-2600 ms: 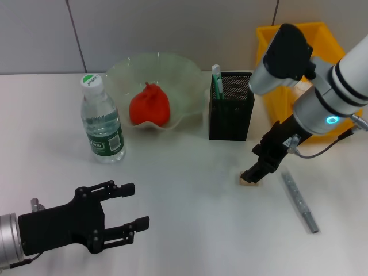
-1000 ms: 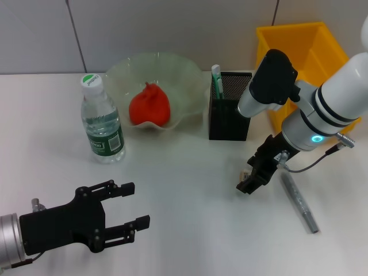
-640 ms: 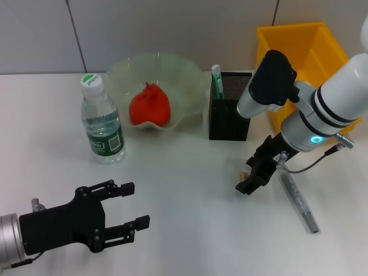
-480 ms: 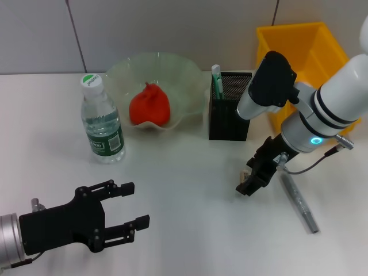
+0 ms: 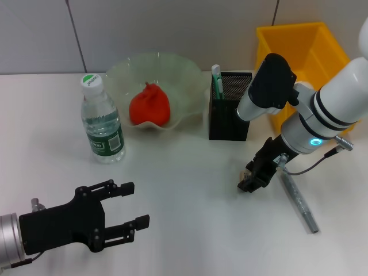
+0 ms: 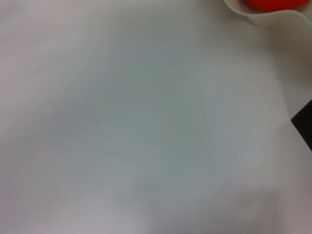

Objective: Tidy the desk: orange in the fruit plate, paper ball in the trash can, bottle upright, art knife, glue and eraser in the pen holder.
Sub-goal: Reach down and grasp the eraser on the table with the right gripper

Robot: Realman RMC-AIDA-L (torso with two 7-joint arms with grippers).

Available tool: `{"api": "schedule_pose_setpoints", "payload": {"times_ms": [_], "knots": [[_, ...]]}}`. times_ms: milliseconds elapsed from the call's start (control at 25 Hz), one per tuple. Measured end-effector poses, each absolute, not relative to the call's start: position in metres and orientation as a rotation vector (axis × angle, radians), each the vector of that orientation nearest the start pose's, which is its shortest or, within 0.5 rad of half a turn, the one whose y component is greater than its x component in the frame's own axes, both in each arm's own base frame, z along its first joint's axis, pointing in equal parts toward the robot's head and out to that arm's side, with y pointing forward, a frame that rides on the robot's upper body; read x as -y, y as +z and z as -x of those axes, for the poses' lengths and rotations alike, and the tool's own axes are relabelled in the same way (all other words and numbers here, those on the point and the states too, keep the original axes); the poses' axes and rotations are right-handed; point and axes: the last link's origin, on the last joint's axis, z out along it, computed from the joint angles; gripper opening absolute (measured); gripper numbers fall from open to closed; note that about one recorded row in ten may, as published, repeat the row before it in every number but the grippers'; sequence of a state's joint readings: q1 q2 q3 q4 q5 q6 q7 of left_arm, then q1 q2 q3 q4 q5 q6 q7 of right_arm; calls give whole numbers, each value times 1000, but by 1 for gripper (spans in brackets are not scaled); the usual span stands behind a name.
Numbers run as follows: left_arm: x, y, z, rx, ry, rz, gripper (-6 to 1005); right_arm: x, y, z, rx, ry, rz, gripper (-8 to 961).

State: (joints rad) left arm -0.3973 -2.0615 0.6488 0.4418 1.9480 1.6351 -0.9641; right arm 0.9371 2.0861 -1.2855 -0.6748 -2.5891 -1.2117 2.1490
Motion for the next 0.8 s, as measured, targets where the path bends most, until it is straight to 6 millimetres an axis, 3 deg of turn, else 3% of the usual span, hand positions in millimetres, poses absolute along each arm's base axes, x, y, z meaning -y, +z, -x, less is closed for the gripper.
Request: {"api": "schedule_pose_setpoints", "payload": {"times_ms": [240, 800], "knots": [[-267, -21, 302, 440, -825, 2689, 753, -407, -62, -187, -569, -578, 2773, 512], [-269, -20, 301, 440, -831, 2685, 753, -408, -62, -187, -563, -584, 2770, 372]]}}
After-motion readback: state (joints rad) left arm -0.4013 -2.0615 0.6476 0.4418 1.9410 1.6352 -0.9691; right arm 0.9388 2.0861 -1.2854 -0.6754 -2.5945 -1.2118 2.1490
